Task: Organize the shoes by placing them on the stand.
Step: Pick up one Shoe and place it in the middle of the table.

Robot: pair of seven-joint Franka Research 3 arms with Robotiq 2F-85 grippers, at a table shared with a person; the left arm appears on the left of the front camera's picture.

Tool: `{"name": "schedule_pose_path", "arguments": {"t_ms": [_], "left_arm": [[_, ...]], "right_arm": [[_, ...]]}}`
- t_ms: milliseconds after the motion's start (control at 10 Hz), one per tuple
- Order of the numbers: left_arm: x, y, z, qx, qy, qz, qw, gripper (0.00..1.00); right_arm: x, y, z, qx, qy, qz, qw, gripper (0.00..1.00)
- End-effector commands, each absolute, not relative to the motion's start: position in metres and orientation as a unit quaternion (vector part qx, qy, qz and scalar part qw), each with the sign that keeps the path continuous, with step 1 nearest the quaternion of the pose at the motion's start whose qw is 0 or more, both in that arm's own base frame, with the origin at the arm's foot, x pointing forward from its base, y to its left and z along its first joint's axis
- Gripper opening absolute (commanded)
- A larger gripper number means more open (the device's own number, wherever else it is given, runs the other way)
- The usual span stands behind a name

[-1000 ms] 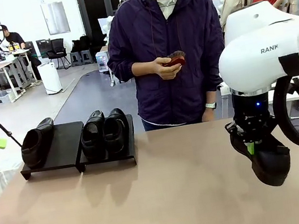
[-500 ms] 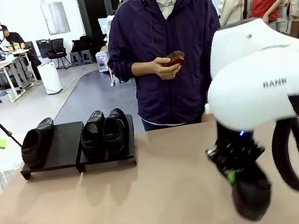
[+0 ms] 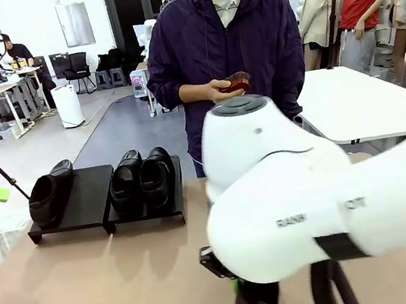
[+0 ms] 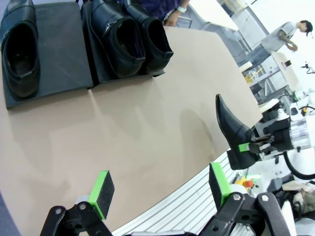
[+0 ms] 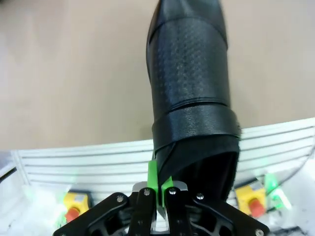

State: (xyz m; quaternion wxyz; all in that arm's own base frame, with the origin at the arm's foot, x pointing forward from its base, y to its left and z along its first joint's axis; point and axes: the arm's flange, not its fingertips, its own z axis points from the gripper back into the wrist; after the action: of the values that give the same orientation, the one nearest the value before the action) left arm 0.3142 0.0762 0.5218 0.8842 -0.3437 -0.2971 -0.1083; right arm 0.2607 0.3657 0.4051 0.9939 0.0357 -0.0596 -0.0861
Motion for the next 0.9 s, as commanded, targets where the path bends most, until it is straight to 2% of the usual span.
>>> {"name": "schedule_pose_path", "arguments": {"t_ms": [0,500,800], "left_arm": [[0.311,0.076,0.522,-0.344,-0.293,-0.107,0.886,1.0],[0.311,0.076,0.522,-0.344,-0.293,-0.107,0.886,1.0],[0.311,0.076,0.522,-0.344,-0.293,-0.107,0.886,1.0]], "right_arm": [[0.294,0.404,0.403,0.022,-0.082,-0.088,0.992,0.0],[0.319,0.435,0.387,-0.04,-0.147,0.023,0.988,0.0],[0.319,0.445,0.374,-0.042,-0.163,0.036,0.985,0.0]]}}
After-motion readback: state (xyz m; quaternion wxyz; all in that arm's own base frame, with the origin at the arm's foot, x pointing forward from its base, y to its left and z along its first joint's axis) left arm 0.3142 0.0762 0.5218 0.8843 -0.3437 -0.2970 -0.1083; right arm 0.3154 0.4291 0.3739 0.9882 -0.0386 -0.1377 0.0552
